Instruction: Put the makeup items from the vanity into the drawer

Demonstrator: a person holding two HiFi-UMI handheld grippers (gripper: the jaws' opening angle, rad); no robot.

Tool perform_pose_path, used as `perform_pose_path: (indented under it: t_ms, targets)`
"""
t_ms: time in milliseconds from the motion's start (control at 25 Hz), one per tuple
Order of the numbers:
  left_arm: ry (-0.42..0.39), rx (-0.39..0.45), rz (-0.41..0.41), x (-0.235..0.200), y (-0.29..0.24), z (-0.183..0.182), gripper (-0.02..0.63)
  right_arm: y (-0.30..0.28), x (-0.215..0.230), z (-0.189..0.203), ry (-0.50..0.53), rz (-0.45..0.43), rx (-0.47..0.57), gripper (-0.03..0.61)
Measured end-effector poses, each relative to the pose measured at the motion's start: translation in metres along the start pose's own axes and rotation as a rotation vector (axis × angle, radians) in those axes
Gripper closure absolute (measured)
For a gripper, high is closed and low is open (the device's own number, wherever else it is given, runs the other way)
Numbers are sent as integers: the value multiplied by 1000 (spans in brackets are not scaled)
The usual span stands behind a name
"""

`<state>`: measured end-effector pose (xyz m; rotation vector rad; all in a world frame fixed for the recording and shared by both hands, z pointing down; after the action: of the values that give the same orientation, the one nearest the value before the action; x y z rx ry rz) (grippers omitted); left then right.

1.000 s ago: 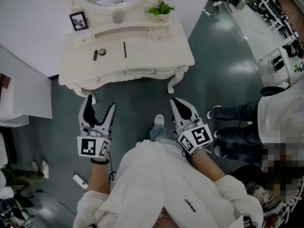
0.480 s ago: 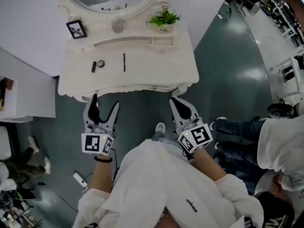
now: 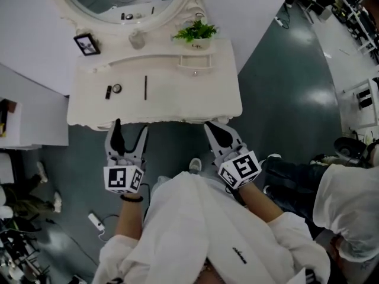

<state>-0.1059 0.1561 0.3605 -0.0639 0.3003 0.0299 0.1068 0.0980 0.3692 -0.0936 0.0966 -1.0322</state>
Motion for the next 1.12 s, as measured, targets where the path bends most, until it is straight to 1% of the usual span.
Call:
perform_pose_path:
  t_ms: [160, 320, 640, 920, 1120]
  targets:
    - [0, -11, -6, 4, -11, 6, 261, -5, 15, 9, -19, -6, -4, 561]
    - [5, -28, -20, 3, -15, 12, 261, -7, 20, 17, -45, -7, -17, 561]
    - [7, -66, -16, -6, -45, 25, 261, -25, 26, 22, -37, -20, -34, 561]
    - [23, -91, 5, -26, -88, 29, 262, -64, 34, 27, -38, -36, -64, 561]
    - [28, -145, 18, -49, -125, 41, 261, -109, 40, 29, -46, -58, -84, 561]
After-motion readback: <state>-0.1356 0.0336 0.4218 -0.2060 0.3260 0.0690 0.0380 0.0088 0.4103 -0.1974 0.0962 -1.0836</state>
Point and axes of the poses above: the fingertips, and each gripper's own axes: y backward along the fingers, x to its right, z out of its underside, the point moved 1 cm from there along y, backward along the fingers, and after that the axes turned 14 degrees about y, right-handed, at the moved point
